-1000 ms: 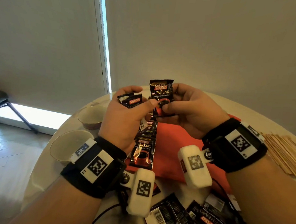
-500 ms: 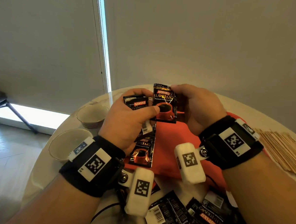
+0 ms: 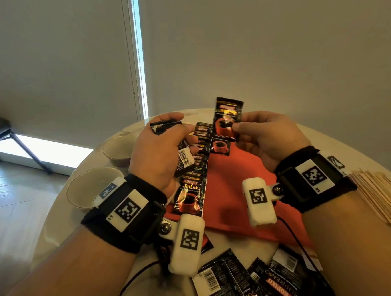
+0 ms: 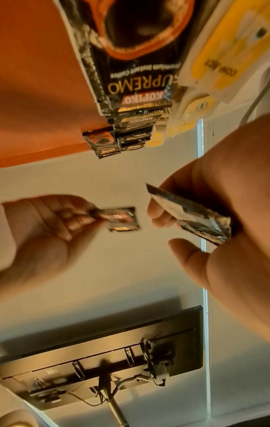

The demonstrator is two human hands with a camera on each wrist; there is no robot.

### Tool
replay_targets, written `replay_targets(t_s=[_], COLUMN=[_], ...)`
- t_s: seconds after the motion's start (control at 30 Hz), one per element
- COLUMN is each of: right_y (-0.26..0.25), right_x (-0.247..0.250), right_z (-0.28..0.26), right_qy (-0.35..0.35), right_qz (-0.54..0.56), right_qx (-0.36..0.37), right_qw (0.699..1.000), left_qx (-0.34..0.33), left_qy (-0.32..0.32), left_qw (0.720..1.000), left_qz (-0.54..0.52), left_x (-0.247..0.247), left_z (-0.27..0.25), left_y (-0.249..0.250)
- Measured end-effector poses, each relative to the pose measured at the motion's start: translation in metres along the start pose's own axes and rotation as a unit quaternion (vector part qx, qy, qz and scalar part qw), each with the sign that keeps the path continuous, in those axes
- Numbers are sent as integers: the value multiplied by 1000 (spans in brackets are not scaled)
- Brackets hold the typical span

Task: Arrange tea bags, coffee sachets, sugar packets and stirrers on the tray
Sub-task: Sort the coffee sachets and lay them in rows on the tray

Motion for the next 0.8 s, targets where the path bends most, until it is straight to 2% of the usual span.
replay_targets(t_s=[0.07,0.2,0.37,0.8], right_y=[16,49,70,75], right_x=[22,55,42,35], right_z=[12,35,48,60], right_qy=[54,129,96,102], right_qz=[10,-43,-90,-153], right_qx=[-37,-136,-187,-189], right_qw=[998,981,974,965], left_qx=[4,1,2,5], left_qy=[10,15,14,2], left_qw=[1000,1000,1000,1000], left_qz=[-12,-13,-17,-25], left_x=[2,1,4,2], left_z=[0,-1,0,1], left_y=[1,0,0,2])
Point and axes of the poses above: each hand's wrist, its own z-axis towards the middle knuckle, its own x-axis out of the back of the hand, y = z × x, the point moved 8 cm from there along z, towards the middle knuckle, and after that the axes turned 11 degrees about z, right-handed, at the moved point
